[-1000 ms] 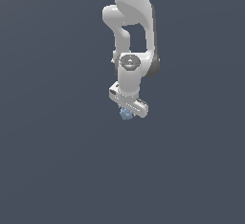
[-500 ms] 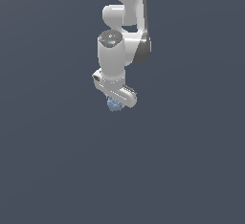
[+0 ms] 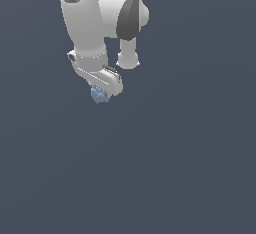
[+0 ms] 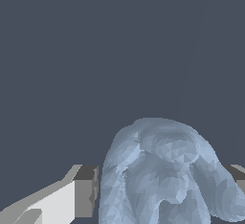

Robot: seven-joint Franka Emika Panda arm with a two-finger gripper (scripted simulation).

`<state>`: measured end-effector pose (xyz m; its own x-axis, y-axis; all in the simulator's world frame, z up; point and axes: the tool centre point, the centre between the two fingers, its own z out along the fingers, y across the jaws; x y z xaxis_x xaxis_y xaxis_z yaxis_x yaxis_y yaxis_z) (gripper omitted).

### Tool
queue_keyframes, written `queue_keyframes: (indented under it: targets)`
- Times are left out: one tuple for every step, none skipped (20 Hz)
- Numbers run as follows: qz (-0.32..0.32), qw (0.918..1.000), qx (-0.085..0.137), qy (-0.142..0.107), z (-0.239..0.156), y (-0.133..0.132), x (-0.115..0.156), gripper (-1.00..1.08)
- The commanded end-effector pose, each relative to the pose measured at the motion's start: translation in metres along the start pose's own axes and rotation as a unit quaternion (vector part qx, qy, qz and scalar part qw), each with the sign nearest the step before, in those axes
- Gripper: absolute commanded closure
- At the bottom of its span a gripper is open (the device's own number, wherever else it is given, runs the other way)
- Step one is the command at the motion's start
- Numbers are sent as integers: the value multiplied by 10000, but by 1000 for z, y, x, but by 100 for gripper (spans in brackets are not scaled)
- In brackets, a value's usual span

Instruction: Pick up the object and move it to a goal position.

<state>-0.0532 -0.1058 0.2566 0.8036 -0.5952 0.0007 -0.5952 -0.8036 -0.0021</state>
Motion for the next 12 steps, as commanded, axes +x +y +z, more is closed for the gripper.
queue_keyframes:
  targets:
    - [-6, 10000, -5, -6, -20, 12, 9, 108]
    - [-6, 10000, -5, -6, -27, 15, 12, 108]
    - [-6, 10000, -5, -6, -33, 19, 16, 108]
    - [-6, 10000, -5, -6, -39, 22, 19, 108]
    - [-8, 10000, -8, -5, -44, 25, 21, 108]
    - [-8, 10000, -8, -5, -48, 27, 24, 108]
    - [-8, 10000, -8, -5, -52, 30, 26, 108]
    - [-8, 10000, -8, -5, -56, 32, 28, 108]
    - [-8, 10000, -8, -5, -59, 33, 30, 108]
    - [-8, 10000, -8, -5, -62, 35, 31, 108]
    - [-10, 10000, -11, -4, -64, 35, 32, 108]
    - [-10, 10000, -11, -4, -65, 36, 33, 108]
